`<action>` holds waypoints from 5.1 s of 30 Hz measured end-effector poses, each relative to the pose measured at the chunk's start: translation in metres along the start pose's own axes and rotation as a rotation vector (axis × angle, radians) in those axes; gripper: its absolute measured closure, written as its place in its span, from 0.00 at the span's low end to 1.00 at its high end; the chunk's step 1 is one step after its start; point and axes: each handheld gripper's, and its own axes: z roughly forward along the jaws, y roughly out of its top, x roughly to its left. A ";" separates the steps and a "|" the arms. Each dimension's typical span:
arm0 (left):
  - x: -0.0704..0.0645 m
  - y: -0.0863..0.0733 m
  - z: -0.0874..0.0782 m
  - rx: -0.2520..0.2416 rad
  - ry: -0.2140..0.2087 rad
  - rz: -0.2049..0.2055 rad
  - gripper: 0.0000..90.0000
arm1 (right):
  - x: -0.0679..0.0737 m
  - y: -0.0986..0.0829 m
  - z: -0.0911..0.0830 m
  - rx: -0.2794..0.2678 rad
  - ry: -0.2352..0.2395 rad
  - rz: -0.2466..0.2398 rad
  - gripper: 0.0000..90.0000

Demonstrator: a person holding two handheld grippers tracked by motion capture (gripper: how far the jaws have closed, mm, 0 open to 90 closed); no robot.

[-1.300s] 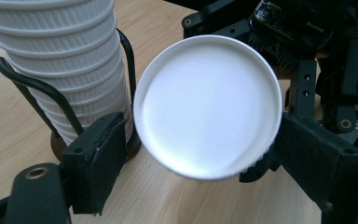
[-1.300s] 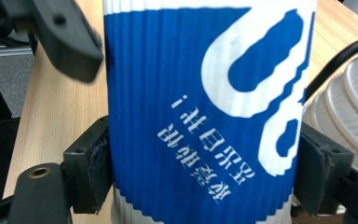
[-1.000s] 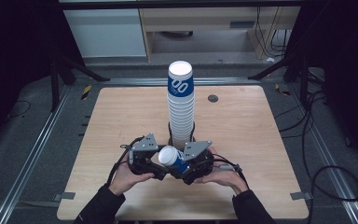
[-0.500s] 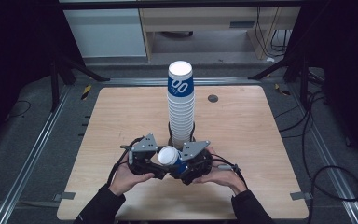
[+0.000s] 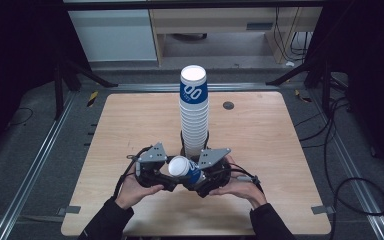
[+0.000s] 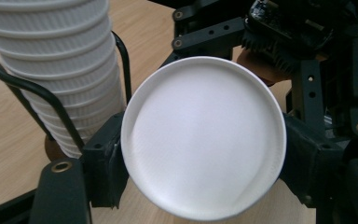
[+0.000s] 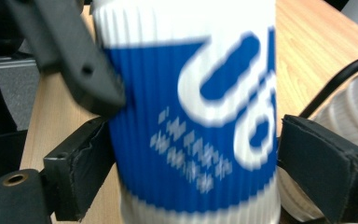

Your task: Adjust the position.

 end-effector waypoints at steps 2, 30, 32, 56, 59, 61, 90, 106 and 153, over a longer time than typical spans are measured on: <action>0.004 0.000 -0.006 -0.019 0.016 -0.010 0.29 | -0.003 0.001 -0.007 -0.027 -0.013 0.014 0.12; 0.012 -0.005 -0.012 -0.205 -0.102 -0.027 0.29 | -0.017 -0.015 -0.020 -0.114 0.076 0.129 0.09; 0.011 -0.005 -0.010 -0.203 -0.114 -0.021 0.29 | -0.016 -0.014 -0.019 -0.117 0.079 0.120 0.09; 0.010 -0.007 -0.003 -0.184 -0.161 -0.012 0.29 | -0.015 -0.016 -0.009 -0.144 0.158 0.134 0.16; 0.009 -0.007 -0.003 -0.185 -0.152 -0.009 0.28 | -0.016 -0.016 -0.010 -0.139 0.156 0.130 0.16; 0.009 -0.006 -0.004 -0.182 -0.144 -0.009 0.26 | -0.016 -0.016 -0.011 -0.142 0.157 0.128 0.16; 0.007 -0.014 0.012 0.074 -0.152 0.065 0.18 | -0.003 -0.015 0.004 0.078 0.083 -0.028 0.16; 0.009 -0.014 0.006 0.030 -0.171 0.061 0.29 | -0.002 -0.013 0.001 0.051 0.093 -0.022 0.13; 0.012 -0.016 -0.001 -0.182 -0.277 0.040 0.29 | -0.013 -0.015 -0.021 -0.130 0.225 0.094 0.16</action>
